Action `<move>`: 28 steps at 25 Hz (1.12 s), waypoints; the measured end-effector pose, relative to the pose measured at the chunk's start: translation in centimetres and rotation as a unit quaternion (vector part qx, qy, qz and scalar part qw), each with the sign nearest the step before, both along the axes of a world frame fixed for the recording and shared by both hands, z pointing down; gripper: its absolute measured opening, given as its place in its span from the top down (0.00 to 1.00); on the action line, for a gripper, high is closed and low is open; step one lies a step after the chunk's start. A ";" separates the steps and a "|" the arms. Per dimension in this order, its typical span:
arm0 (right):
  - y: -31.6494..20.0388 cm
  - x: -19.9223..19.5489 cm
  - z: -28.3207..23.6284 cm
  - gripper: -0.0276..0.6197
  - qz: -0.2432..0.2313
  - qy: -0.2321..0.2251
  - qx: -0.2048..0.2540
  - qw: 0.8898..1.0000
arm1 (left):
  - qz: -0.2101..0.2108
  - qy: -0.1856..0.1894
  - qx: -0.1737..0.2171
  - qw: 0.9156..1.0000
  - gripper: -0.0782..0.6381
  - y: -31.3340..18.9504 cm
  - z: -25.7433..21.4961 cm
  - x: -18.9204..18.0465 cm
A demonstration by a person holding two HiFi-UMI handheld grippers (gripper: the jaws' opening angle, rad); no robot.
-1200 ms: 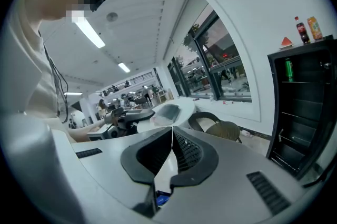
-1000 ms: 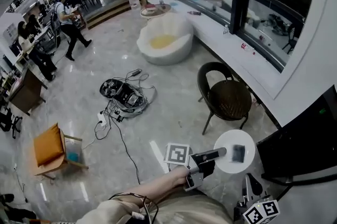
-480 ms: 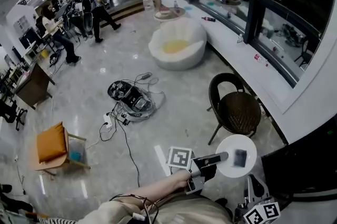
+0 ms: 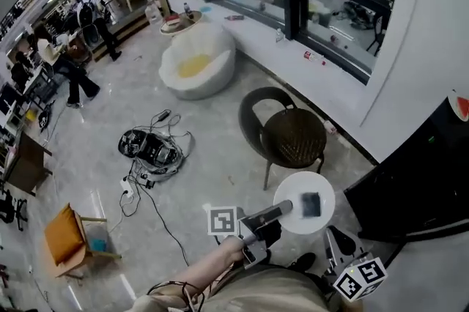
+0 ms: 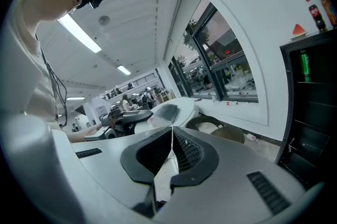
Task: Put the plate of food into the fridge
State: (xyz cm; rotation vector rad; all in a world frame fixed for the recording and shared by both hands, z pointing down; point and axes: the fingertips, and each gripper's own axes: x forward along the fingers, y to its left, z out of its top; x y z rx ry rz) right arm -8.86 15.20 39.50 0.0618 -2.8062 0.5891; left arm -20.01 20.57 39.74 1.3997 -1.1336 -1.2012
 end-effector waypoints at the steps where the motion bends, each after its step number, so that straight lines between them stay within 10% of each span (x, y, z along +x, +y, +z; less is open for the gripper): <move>1: -0.9 0.6 0.0 0.92 0.005 0.000 0.000 1.000 | 0.004 -0.002 -0.002 1.000 0.84 -0.9 0.0 0.5; 28: -11.7 11.0 -1.0 0.92 0.019 -0.017 0.008 1.000 | 0.013 -0.020 -0.016 1.000 0.84 -12.1 -1.4 11.1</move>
